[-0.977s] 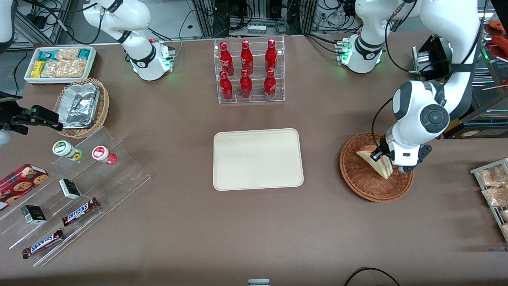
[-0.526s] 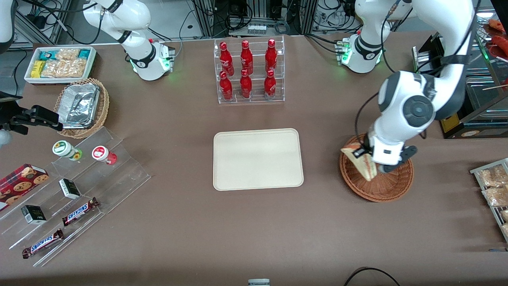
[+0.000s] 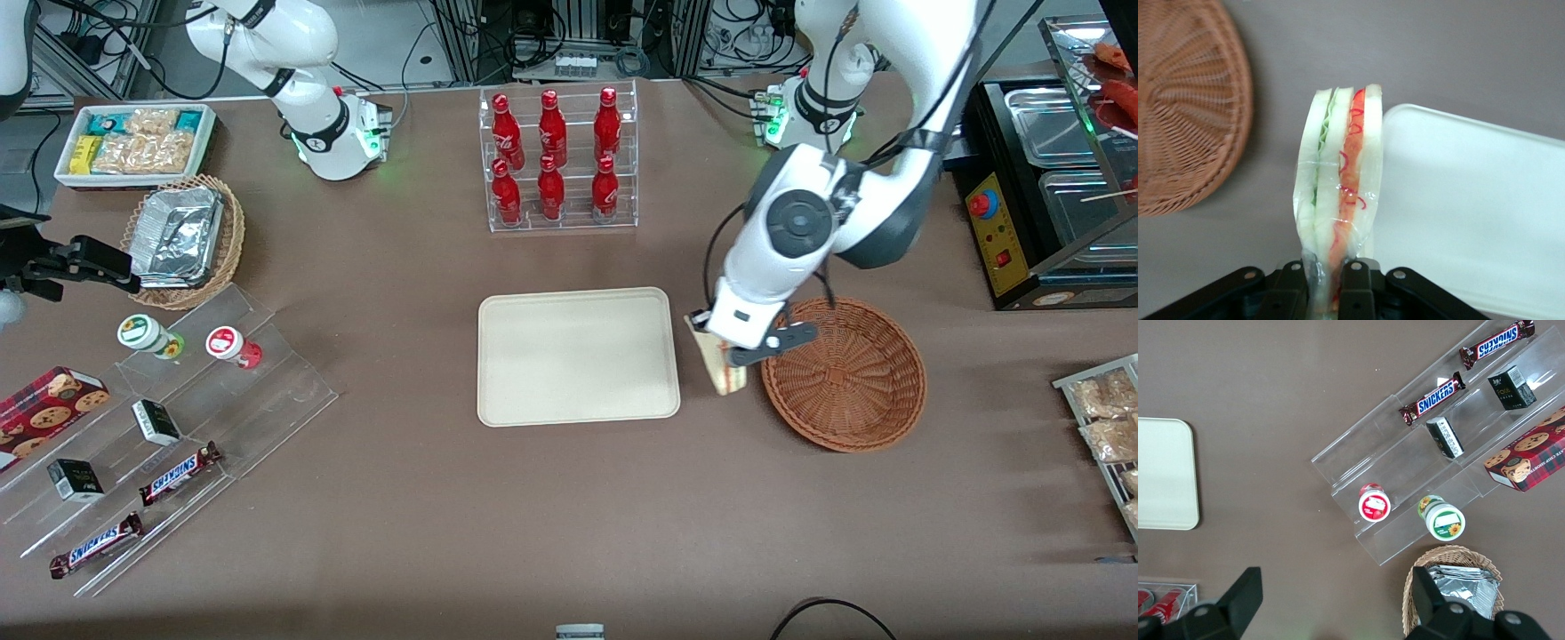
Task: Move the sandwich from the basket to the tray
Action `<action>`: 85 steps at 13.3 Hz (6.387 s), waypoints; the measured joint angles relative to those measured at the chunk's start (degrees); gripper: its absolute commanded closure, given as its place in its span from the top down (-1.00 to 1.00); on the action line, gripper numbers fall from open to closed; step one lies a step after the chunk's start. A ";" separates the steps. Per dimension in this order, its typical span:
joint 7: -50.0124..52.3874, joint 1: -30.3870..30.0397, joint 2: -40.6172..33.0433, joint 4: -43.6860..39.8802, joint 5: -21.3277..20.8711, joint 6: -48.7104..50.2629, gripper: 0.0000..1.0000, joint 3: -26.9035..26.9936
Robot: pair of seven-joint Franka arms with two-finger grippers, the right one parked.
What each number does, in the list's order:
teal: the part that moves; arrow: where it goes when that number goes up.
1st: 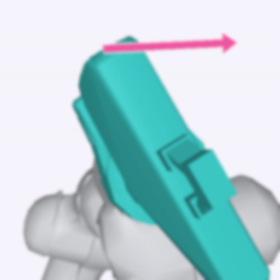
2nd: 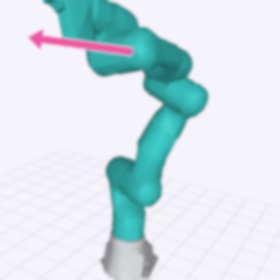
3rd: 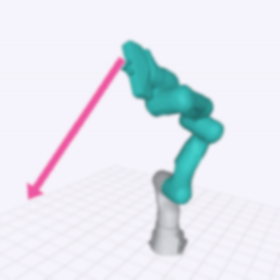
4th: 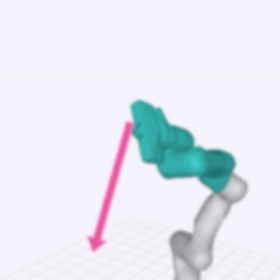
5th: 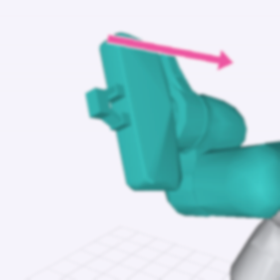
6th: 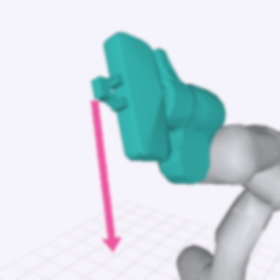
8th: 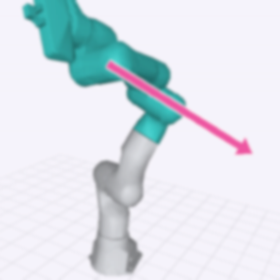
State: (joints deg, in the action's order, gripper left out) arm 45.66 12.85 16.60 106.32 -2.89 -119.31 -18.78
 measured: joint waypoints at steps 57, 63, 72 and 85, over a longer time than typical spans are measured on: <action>-13.43 2.62 12.34 -29.72 -6.05 22.61 1.00 1.04; -23.01 -4.78 3.69 -21.14 -3.18 22.66 1.00 1.02; -33.89 -11.72 -10.14 -9.41 1.12 25.74 1.00 2.76; -43.62 -16.17 -15.48 -11.80 2.27 38.12 1.00 9.53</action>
State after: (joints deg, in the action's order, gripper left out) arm 2.04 -3.32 1.11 94.52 -0.62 -81.19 -9.25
